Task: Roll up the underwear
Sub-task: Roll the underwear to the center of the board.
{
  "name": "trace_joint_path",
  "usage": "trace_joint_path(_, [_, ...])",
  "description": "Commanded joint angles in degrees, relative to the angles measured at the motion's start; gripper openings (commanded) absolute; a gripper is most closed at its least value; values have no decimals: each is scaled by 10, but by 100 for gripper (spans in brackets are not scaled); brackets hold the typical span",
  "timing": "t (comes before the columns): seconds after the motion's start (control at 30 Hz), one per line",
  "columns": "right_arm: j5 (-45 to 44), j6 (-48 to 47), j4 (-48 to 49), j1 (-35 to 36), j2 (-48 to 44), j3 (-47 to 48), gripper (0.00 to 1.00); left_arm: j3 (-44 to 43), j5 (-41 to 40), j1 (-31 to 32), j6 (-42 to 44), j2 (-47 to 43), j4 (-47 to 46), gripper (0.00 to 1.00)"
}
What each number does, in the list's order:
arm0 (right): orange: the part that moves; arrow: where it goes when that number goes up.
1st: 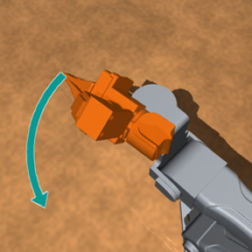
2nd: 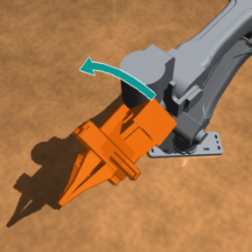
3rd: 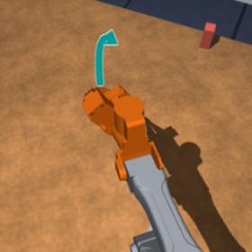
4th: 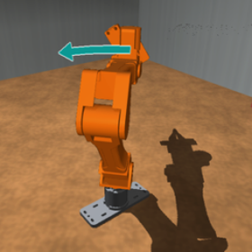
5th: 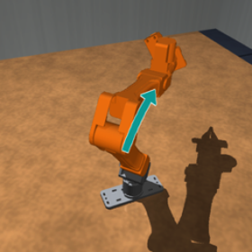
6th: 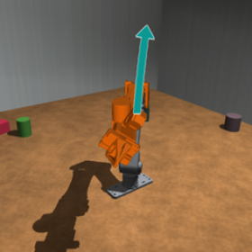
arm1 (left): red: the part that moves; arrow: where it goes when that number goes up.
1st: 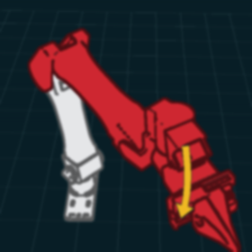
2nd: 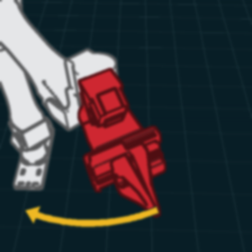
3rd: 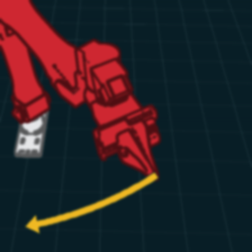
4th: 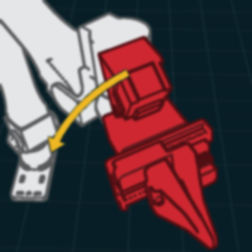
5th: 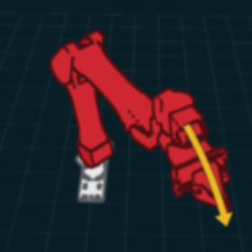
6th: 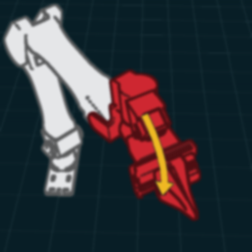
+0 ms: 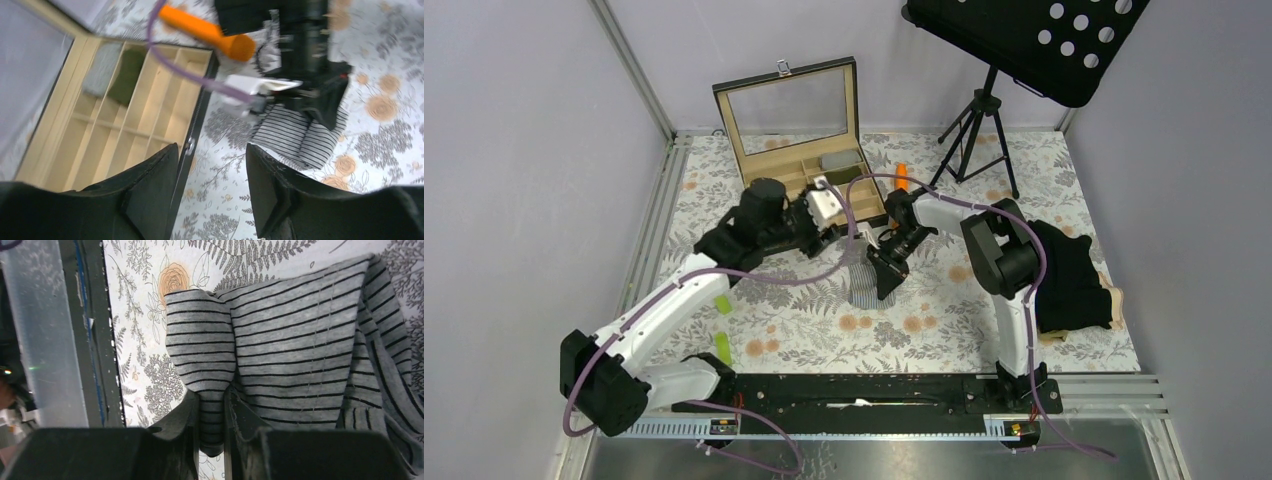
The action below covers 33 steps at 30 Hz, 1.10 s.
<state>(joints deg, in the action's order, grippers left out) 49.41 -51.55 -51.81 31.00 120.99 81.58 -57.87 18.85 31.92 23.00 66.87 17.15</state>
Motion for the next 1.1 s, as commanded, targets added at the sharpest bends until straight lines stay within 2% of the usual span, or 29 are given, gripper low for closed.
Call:
trace_joint_path(0.0, [-54, -10, -54, -19, 52, -10, 0, 22, 53, 61, 101, 13, -8, 58])
trace_joint_path(0.2, [-71, 37, -39, -25, 79, 9, 0, 16, 119, 132, 126, 124, 24, 58])
trace_joint_path(0.37, [-77, 60, -49, -25, 111, 36, 0, -23, 156, 141, 85, 226, 25, 56])
trace_joint_path(0.57, [-80, 62, -48, -26, 112, 36, 0, -45, 145, 144, 81, 307, 32, 54])
trace_joint_path(0.8, [-79, 63, -49, -26, 113, 37, 0, -58, 119, 143, 39, 344, -3, 50])
trace_joint_path(0.9, [-79, 63, -49, -26, 113, 37, 0, -62, 133, 143, 28, 351, -4, 45])
trace_joint_path(0.97, [-79, 62, -49, -26, 111, 35, 0, -64, 143, 143, 26, 362, 4, 36])
trace_joint_path(1.07, [-74, 52, -43, -26, 90, 22, 6, -67, 149, 143, 27, 381, 24, 28])
